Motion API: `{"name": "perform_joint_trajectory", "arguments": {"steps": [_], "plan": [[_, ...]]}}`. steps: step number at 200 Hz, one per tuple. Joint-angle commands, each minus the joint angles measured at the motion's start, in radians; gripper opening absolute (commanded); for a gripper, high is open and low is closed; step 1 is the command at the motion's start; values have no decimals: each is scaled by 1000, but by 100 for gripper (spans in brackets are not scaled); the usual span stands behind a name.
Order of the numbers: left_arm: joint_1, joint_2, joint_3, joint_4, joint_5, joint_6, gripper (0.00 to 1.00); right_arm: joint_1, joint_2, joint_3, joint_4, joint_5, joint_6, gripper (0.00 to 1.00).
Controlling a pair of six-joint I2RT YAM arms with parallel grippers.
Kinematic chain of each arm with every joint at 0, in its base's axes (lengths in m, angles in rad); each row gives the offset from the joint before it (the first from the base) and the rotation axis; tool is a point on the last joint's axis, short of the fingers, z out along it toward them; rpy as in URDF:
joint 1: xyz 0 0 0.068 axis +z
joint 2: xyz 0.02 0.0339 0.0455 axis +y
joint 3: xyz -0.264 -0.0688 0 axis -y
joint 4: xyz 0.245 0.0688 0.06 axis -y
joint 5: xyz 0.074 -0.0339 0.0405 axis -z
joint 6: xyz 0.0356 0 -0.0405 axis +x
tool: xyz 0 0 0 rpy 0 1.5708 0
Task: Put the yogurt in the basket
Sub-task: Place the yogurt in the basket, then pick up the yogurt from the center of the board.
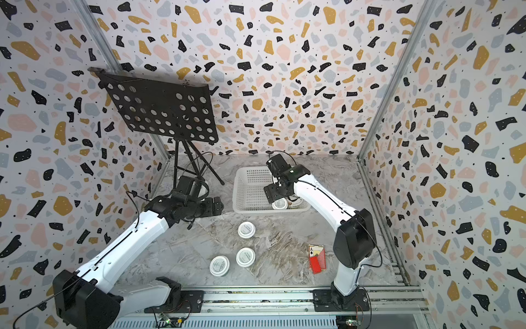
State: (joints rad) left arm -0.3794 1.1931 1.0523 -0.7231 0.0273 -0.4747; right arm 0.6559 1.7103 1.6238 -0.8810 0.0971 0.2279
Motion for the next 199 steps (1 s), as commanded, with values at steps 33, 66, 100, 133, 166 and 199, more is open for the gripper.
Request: {"name": "perform_joint_trajectory", "arguments": {"steps": [33,66,100,133,166,199], "plan": [[7,-55,-104,15,29,-76,95,251,-153,-190,89,5,133,88],[14,-37,-131,12,29,-103,94,350,-98,-221,154,11,177,92],[15,-55,-146,0,11,-104,94,369,-36,-216,184,-1,176,98],[20,-66,-146,-17,-10,-95,94,372,31,-193,201,-26,170,99],[27,-58,-155,-20,-2,-95,94,372,98,-159,199,-36,159,99],[42,-54,-169,-21,44,-112,95,372,140,-136,199,-51,153,99]]}}
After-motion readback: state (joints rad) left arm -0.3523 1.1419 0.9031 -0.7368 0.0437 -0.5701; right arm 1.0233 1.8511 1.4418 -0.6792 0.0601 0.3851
